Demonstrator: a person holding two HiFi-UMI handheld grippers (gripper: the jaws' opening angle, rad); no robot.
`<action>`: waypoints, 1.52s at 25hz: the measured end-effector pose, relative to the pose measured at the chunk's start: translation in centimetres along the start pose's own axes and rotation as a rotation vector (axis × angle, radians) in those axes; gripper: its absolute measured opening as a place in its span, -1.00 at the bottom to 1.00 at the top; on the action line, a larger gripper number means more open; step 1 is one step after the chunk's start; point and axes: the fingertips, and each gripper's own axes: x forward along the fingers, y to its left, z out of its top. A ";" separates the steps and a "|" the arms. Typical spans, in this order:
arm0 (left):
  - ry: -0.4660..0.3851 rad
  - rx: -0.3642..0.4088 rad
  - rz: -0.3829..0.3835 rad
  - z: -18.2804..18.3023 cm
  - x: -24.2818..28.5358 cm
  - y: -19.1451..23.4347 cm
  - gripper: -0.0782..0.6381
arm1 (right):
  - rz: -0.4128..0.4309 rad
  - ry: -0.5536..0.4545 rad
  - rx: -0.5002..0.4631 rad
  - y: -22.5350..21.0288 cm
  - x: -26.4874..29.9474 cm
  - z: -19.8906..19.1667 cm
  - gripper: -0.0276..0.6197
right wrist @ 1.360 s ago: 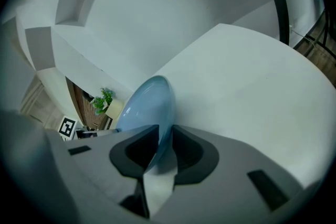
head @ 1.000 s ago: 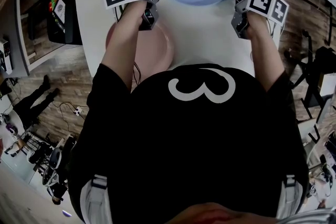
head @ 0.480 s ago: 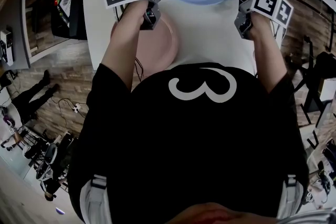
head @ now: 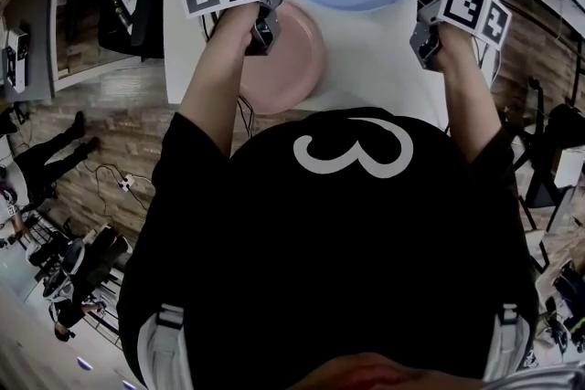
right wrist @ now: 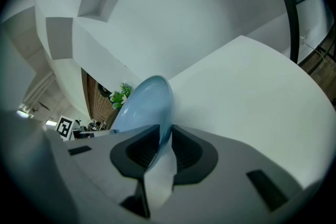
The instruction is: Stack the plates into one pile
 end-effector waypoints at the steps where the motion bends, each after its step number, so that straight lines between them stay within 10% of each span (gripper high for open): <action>1: -0.007 0.001 0.004 -0.2 -0.5 0.0 -0.58 | 0.005 0.000 -0.006 0.3 -0.1 -0.1 -0.65; 38: -0.187 -0.082 0.098 -10.8 -17.8 2.9 -0.58 | 0.131 0.060 -0.174 12.4 -4.1 -11.5 -0.65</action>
